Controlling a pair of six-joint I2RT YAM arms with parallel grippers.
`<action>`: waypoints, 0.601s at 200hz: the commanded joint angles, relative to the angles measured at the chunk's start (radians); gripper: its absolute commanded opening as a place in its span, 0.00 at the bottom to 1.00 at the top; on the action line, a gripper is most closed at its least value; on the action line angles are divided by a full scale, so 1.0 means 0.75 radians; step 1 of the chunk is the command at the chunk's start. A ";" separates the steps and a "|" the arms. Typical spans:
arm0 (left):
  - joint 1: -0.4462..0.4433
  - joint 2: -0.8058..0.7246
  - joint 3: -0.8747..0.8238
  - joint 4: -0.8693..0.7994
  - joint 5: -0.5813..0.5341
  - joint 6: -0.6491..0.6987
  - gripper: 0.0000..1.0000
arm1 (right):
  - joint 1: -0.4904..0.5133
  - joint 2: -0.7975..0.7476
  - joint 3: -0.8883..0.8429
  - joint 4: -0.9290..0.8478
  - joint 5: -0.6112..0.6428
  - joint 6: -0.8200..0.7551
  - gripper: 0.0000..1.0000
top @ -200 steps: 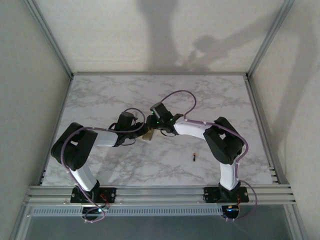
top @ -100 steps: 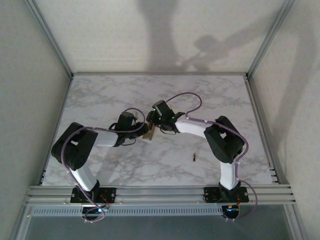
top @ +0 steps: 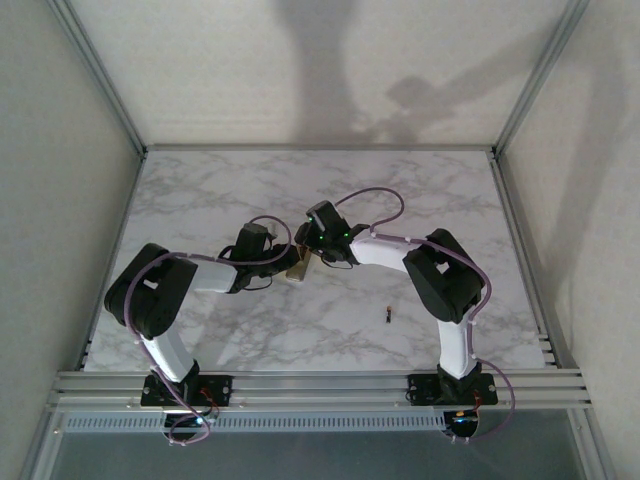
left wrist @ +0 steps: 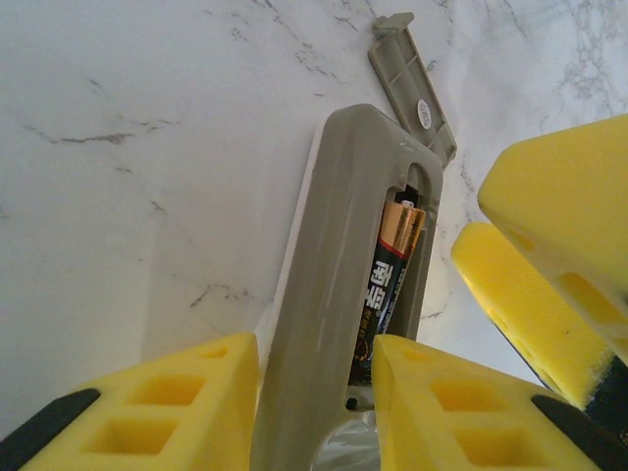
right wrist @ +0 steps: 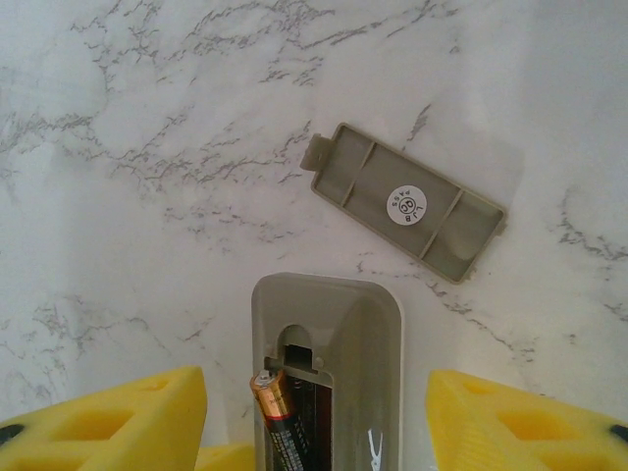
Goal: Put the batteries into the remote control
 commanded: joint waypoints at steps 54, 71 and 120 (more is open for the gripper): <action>-0.017 0.083 0.045 -0.093 -0.058 0.045 0.35 | -0.012 -0.029 -0.030 0.032 -0.006 -0.030 0.60; -0.023 0.093 0.047 -0.112 -0.079 0.063 0.35 | -0.012 -0.030 -0.027 0.033 -0.007 -0.048 0.60; -0.053 0.116 0.084 -0.224 -0.175 0.114 0.34 | -0.020 -0.009 -0.025 0.034 -0.042 -0.112 0.55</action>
